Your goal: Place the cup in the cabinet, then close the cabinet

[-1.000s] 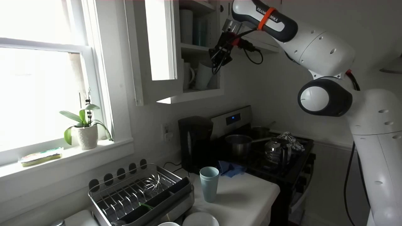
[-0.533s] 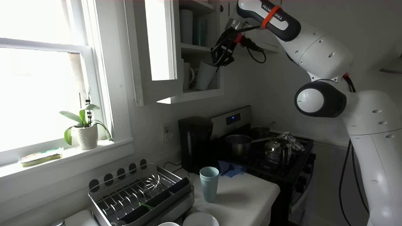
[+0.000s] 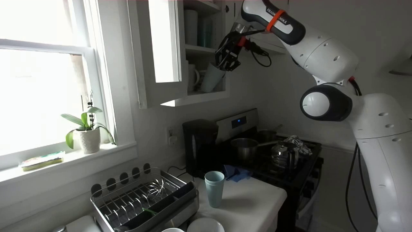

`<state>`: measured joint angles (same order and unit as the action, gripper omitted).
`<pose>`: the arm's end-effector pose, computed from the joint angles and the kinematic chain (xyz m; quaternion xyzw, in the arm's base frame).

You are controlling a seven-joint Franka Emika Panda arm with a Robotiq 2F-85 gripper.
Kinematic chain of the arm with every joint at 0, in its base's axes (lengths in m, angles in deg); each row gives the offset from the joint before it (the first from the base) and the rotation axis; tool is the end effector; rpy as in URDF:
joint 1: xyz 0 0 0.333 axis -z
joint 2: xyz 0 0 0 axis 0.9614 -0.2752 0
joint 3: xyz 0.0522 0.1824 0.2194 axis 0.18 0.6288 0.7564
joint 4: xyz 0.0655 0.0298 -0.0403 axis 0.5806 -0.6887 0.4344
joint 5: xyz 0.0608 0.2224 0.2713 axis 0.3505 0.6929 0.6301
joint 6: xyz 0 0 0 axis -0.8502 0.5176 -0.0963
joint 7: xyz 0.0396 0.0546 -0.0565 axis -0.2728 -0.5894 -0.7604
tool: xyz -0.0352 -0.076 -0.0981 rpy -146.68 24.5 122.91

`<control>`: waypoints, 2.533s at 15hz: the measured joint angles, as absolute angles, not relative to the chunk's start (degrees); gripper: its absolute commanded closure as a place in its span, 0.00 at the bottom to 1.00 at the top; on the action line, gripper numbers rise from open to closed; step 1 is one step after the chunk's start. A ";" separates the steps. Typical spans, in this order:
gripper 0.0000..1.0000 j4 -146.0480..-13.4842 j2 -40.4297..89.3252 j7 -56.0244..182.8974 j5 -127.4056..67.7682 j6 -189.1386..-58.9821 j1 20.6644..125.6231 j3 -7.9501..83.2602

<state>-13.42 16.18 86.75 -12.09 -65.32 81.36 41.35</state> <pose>0.5440 -0.0336 0.7690 -0.9398 0.2398 -0.1914 0.1504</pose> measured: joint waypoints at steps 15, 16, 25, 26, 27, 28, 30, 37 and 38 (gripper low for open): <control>0.00 -13.29 14.20 86.49 -19.19 -68.53 78.04 40.81; 0.00 -13.29 14.14 86.49 -19.62 -69.59 77.34 40.82; 0.26 -13.29 12.20 86.63 -26.83 -76.91 71.48 39.39; 0.21 -13.29 12.11 86.74 -27.25 -77.31 71.33 39.19; 0.09 -13.29 12.06 86.88 -27.49 -77.76 71.29 38.99; 0.09 -13.29 12.05 86.97 -27.68 -78.01 71.29 38.76; 0.00 -13.29 12.03 87.04 -27.80 -78.24 71.29 38.29; 0.00 -13.18 12.94 86.12 -27.81 -78.23 70.92 38.22; 0.00 -13.16 13.24 85.56 -27.81 -78.26 70.87 38.23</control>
